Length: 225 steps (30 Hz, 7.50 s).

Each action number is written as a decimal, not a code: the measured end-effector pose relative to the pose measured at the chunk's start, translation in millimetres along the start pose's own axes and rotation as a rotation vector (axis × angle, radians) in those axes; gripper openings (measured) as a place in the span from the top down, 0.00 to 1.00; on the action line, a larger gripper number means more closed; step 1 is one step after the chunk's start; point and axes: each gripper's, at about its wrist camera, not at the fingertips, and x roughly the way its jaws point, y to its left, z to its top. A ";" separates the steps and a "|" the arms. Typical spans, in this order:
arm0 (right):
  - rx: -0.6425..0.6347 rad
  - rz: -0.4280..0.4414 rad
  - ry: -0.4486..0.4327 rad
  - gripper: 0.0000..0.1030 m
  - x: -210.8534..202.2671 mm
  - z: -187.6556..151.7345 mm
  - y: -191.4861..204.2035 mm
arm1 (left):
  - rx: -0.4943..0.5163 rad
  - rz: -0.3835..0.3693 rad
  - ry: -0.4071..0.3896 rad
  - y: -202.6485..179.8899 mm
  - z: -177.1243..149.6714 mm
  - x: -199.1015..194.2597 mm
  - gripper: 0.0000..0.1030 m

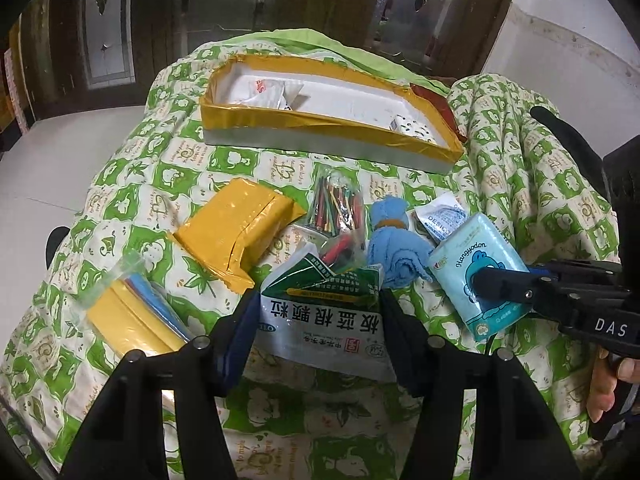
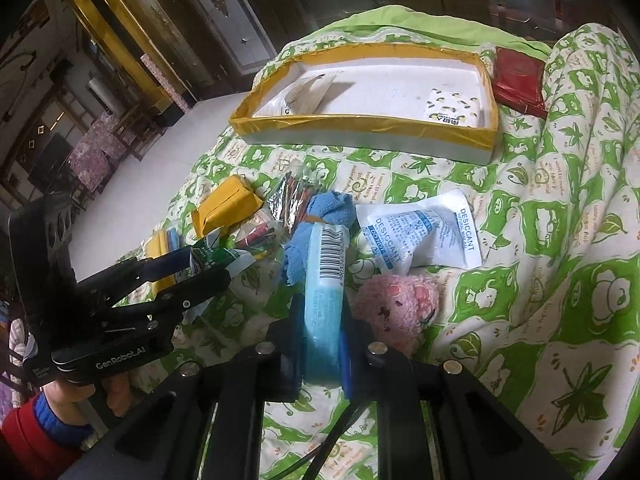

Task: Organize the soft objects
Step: 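Close left gripper on the green-and-white granule sachet, then carry sachet and blue pack into the tray and open both grippers, then withdraw both grippers from the tray toward the remaining items, then close left gripper on yellow pouch while right gripper closes on pink plush ball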

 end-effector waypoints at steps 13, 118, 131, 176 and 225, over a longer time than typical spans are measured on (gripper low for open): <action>-0.003 -0.006 -0.006 0.86 -3.0 0.2 -1.1 | -0.008 -0.001 -0.013 1.5 0.7 -3.8 0.43; 0.226 0.040 -0.169 0.86 9.8 158.7 -69.6 | 0.031 0.044 -0.112 -10.9 160.2 41.8 0.43; 0.256 0.013 -0.098 0.86 61.4 166.1 -88.9 | 0.045 0.052 -0.056 -12.5 186.2 101.3 0.42; 0.287 0.056 -0.243 0.13 10.1 118.9 -80.0 | -0.020 0.101 -0.133 25.7 100.8 18.4 0.17; 0.085 -0.110 0.091 0.43 15.9 8.1 -31.2 | 0.026 0.195 -0.037 26.7 32.9 3.2 0.17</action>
